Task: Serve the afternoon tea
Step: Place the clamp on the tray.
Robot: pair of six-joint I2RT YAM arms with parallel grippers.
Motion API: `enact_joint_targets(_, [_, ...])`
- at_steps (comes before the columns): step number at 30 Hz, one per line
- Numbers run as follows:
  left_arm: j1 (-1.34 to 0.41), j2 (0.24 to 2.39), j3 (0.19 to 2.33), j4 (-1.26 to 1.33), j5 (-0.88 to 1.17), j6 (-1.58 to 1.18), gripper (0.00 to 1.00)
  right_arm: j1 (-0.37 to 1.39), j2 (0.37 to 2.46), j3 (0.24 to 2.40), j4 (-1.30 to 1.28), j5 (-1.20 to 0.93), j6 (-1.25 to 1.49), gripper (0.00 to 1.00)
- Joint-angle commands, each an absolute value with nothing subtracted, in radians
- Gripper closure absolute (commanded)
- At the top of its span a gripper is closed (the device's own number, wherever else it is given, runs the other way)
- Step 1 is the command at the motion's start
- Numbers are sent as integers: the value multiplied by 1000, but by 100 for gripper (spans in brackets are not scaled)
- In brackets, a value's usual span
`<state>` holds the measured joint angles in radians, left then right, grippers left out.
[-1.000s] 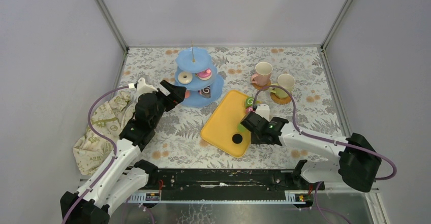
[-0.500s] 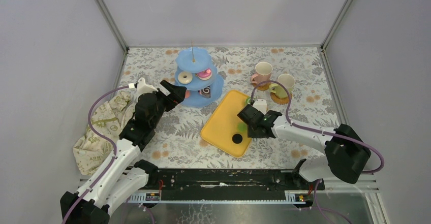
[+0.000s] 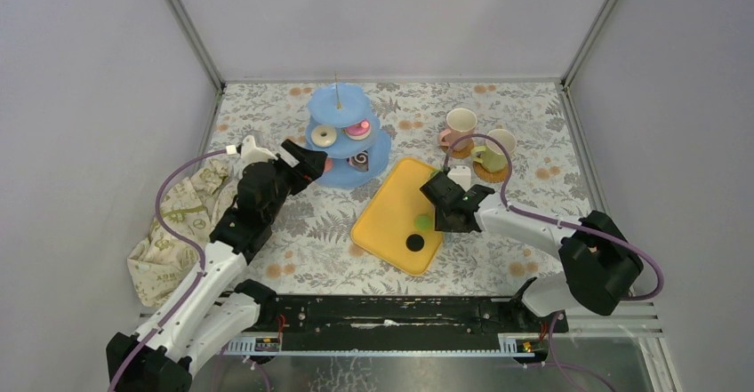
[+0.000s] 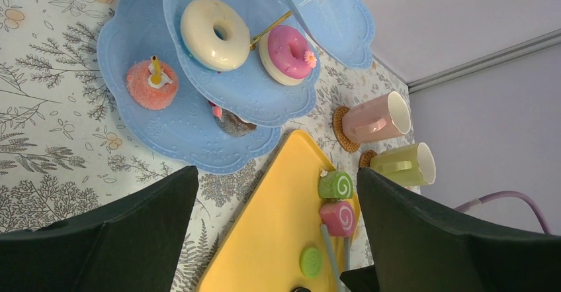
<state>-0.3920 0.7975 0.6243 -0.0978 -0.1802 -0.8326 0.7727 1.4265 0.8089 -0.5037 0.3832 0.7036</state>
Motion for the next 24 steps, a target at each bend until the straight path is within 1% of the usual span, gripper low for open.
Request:
enact_joint_targets(1, [-396, 803, 621, -28, -170, -833, 3, 747, 1445, 859, -469, 399, 675, 56])
enact_joint_targets(8, [-395, 811, 623, -24, -167, -833, 3, 723, 1460, 878, -463, 363, 645, 56])
enact_joint_targets(15, [-393, 812, 614, -11, -163, -840, 3, 723, 1375, 849, -461, 340, 629, 43])
enact_joint_targets(24, [-393, 811, 611, -9, -162, -839, 3, 723, 1372, 777, -446, 301, 656, 41])
